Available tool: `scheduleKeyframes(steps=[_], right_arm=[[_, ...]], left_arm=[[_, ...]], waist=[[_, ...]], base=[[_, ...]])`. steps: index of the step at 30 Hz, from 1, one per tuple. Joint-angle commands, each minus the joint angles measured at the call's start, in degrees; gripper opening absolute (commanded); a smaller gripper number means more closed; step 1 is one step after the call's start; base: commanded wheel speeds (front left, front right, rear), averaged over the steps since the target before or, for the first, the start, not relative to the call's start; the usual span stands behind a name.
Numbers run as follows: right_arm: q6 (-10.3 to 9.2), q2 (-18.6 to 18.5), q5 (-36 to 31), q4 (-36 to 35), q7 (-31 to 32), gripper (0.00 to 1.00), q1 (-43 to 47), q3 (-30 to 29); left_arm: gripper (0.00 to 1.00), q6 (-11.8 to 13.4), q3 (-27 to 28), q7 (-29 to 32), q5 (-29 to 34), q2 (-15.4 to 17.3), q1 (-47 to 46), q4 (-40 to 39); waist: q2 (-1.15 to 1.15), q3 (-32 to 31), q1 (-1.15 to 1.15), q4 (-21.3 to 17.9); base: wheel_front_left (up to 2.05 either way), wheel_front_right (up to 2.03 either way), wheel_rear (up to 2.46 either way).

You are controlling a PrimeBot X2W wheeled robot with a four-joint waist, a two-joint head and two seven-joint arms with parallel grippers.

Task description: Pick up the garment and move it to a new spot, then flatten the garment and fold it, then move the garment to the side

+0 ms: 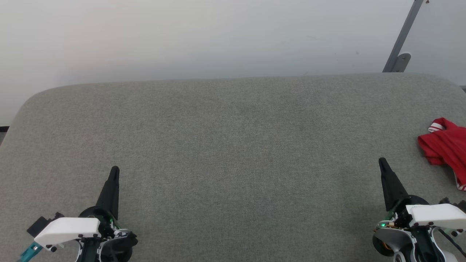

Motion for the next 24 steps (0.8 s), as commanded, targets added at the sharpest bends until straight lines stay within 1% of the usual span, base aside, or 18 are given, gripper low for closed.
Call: scheduleKeyframes(steps=[1, 24], right_arm=[[0.0, 0.1, 0.2, 0.1, 0.1, 0.0, -0.5, 0.0], [0.0, 0.1, 0.2, 0.1, 0.1, 0.0, -0.4, 0.0]], left_arm=[[0.0, -0.2, 0.2, 0.3, -0.3, 0.0, -0.7, 0.0], [0.0, -0.2, 0.6, 0.5, 0.2, -0.3, -0.7, 0.0]], waist=[[0.0, 0.0, 0.0, 0.0], [0.0, 0.0, 0.0, 0.0]], base=[[0.0, 0.0, 0.0], [0.0, 0.0, 0.0]])
